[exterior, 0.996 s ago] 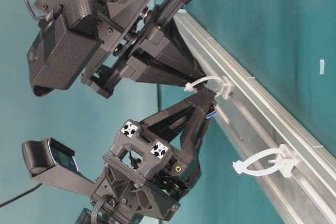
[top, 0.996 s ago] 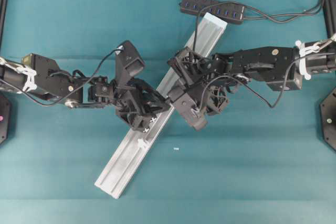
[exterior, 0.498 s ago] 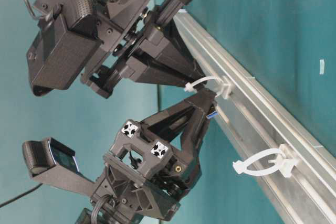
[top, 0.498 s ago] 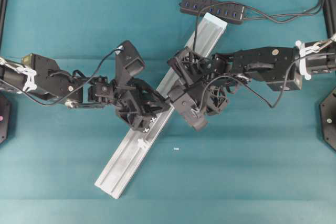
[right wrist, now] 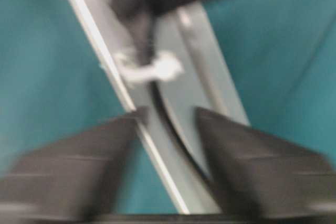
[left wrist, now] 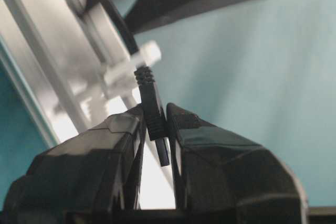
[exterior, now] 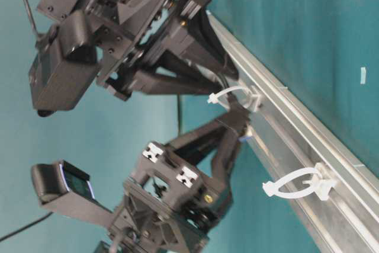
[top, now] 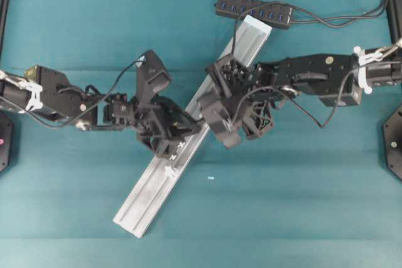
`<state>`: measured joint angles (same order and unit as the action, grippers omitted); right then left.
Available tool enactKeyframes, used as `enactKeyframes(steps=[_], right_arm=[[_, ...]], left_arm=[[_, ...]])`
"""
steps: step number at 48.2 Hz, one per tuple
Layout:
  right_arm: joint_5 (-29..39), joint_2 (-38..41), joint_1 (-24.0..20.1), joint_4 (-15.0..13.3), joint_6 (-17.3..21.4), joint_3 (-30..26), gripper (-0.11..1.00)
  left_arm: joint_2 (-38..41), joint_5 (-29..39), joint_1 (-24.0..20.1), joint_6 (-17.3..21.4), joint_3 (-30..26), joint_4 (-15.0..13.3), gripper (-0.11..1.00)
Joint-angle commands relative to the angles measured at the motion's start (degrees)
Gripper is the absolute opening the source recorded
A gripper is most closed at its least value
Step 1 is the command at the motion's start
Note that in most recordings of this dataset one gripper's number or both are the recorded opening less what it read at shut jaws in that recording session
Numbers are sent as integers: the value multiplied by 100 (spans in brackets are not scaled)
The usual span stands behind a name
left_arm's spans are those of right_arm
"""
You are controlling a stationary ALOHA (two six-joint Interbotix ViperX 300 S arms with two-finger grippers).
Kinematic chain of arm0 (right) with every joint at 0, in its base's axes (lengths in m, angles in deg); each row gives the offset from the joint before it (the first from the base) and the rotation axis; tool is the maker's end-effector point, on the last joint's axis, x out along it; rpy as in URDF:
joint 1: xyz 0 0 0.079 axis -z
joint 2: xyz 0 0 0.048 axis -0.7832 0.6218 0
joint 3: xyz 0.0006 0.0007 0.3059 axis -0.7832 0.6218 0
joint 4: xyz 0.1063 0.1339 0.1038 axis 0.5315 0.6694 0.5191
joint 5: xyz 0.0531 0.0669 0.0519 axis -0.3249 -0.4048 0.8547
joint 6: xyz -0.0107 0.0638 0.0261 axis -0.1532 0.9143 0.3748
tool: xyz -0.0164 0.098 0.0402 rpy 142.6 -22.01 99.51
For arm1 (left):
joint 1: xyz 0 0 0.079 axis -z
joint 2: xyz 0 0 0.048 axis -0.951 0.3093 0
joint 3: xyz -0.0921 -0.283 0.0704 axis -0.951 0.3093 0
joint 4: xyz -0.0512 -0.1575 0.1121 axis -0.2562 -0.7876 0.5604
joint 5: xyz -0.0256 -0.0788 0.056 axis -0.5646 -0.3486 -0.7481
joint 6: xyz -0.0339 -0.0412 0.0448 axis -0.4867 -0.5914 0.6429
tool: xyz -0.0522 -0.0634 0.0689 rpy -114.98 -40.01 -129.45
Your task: Pass the USB cable through three rings with both arms.
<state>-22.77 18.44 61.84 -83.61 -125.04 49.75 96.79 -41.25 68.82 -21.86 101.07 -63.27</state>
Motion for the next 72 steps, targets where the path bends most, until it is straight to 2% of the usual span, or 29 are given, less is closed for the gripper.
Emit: enactKeyframes(steps=[1,5,9,19,28,39,50,68,72], right_arm=[[26,-97,0,-18,132,-70,81],[18,-176,0,-18,149,-70,88],[18,-255,-53,-26,149,-70,86],[62,-369,-220,-18,272,-62,85],[97,-316,-422,-18,343,-141,85],[-26,-281,-466,-26,457,-220,85],[-220,-70,-580,-26,457,-343,84],[-237,220,-668,-35,439,-466,77],[-211,229,-668,-70,431,-466,71]], left_arm=[[-123,-35,53,0,9,35,14],[-149,-35,53,-88,62,26,14],[-229,-26,70,-308,132,26,13],[-615,185,167,-1257,404,26,10],[-817,193,290,-1652,439,26,10],[-1011,193,299,-1846,422,26,10],[-1037,193,299,-1863,413,26,10],[-1055,264,299,-1846,404,26,10],[-1055,334,299,-1846,404,26,10]])
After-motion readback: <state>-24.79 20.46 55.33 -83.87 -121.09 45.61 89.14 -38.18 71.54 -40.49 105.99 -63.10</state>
